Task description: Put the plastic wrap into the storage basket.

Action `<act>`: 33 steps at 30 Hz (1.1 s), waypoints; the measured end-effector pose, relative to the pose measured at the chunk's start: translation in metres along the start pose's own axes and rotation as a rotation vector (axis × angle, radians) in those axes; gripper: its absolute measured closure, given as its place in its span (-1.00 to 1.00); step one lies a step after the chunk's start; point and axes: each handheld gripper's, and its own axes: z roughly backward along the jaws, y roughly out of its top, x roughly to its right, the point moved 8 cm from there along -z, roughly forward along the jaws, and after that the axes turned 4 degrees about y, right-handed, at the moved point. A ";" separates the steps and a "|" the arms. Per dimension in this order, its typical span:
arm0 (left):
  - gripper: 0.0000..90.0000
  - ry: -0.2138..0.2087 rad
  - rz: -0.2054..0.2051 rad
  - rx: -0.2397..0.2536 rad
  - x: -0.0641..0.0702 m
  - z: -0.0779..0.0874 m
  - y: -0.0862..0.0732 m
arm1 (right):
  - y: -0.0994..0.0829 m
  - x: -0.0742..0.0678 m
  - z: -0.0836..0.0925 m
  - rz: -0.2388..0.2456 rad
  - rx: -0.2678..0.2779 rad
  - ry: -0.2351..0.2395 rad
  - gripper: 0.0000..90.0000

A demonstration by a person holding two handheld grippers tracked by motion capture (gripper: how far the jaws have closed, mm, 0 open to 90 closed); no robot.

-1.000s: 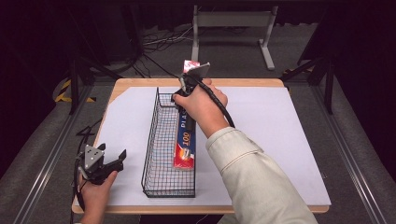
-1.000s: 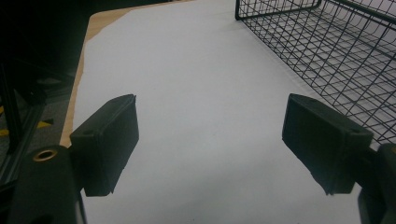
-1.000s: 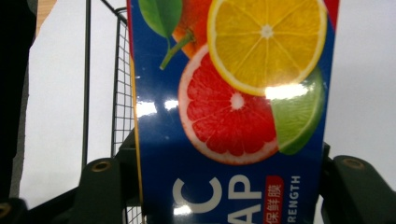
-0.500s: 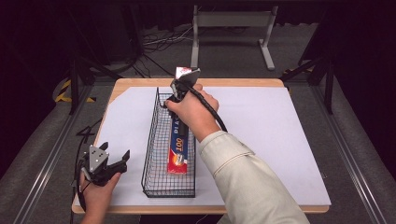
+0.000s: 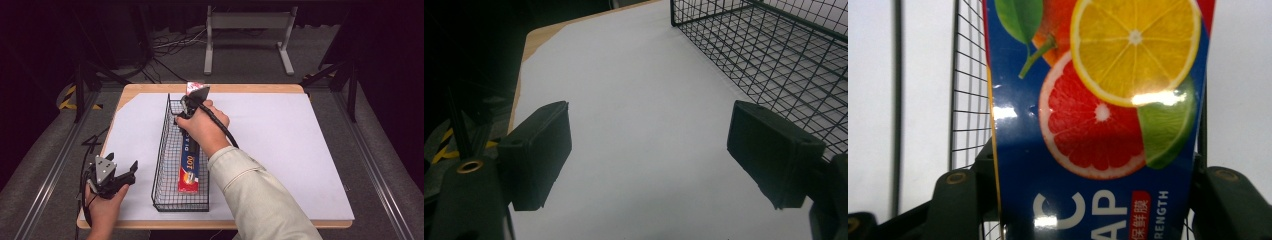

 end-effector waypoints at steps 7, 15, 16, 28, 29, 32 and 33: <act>-0.59 0.000 -0.002 -0.018 0.000 -0.002 -0.003 | -0.005 0.006 -0.011 -0.006 -0.015 -0.008 -0.12; -0.59 0.001 -0.005 -0.023 0.000 -0.003 -0.003 | -0.010 0.009 -0.021 -0.010 -0.039 -0.019 -0.12; -0.59 0.001 -0.004 -0.023 0.000 -0.003 -0.004 | -0.011 0.010 -0.022 -0.010 -0.041 -0.020 -0.12; -0.59 0.007 0.015 -0.048 -0.005 -0.007 -0.009 | -0.019 0.012 -0.031 -0.008 -0.078 -0.027 -0.12; -0.59 0.007 0.017 -0.049 -0.005 -0.007 -0.009 | -0.020 0.013 -0.032 -0.007 -0.081 -0.029 -0.12; -0.59 0.004 0.011 -0.050 -0.004 -0.007 -0.009 | -0.021 0.013 -0.032 -0.007 -0.085 -0.032 -0.13; -0.59 0.002 0.013 -0.049 -0.003 -0.008 -0.009 | -0.021 0.013 -0.033 -0.008 -0.083 -0.033 -0.13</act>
